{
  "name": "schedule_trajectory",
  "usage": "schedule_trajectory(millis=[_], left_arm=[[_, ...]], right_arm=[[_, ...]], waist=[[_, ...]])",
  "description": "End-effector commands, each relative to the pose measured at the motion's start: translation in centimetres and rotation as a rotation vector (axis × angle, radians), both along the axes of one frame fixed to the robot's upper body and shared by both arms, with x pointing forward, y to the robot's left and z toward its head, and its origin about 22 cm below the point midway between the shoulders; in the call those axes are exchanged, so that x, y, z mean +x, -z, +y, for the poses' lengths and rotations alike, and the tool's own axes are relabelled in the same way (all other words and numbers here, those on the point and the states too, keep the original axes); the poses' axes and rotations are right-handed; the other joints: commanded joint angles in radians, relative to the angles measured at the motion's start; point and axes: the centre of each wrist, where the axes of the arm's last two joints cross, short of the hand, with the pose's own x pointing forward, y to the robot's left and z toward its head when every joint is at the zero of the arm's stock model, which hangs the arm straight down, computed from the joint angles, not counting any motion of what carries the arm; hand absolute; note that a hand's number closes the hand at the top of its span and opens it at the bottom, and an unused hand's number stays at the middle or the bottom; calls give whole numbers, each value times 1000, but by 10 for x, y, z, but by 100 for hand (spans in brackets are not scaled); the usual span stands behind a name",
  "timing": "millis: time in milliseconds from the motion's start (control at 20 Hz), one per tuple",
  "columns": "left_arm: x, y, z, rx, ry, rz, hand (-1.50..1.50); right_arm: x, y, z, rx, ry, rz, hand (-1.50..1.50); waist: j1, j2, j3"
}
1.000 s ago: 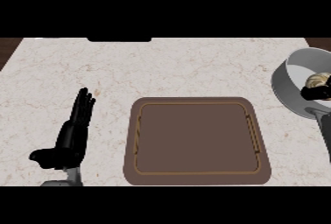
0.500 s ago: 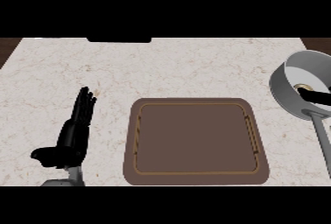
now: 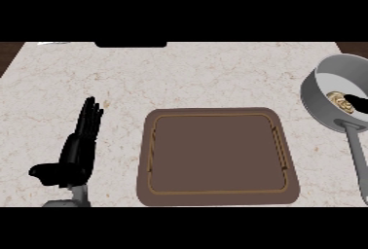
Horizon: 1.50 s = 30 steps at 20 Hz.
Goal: Pick the cupcake from the tray and place it in the pot
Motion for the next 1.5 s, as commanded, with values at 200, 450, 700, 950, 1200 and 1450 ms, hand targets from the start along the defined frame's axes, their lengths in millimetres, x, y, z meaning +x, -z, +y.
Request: schedule_trajectory(millis=[200,450,700,950,1200,1450], left_arm=[[-6,-2,5,1,23,5,0],[-2,-11,8,-2,-4,-14,0],[-4,-7,-25,6,6,-9,0],[-3,-9,-6,7,3,-7,0],[4,8,1,-1,9,11,0],[-6,11,-14,15,14,5,0]], right_arm=[[-29,8,-33,118,109,-256,-150],[-86,31,-65,79,134,-319,-150],[-116,36,-81,57,117,-365,-150],[-139,24,-114,36,115,-360,-150],[-178,28,-117,54,143,-380,-150],[-189,15,-137,10,237,-466,-150]], waist=[[7,4,2],[3,3,2],[3,3,2],[5,4,2],[1,4,1],[2,4,2]])
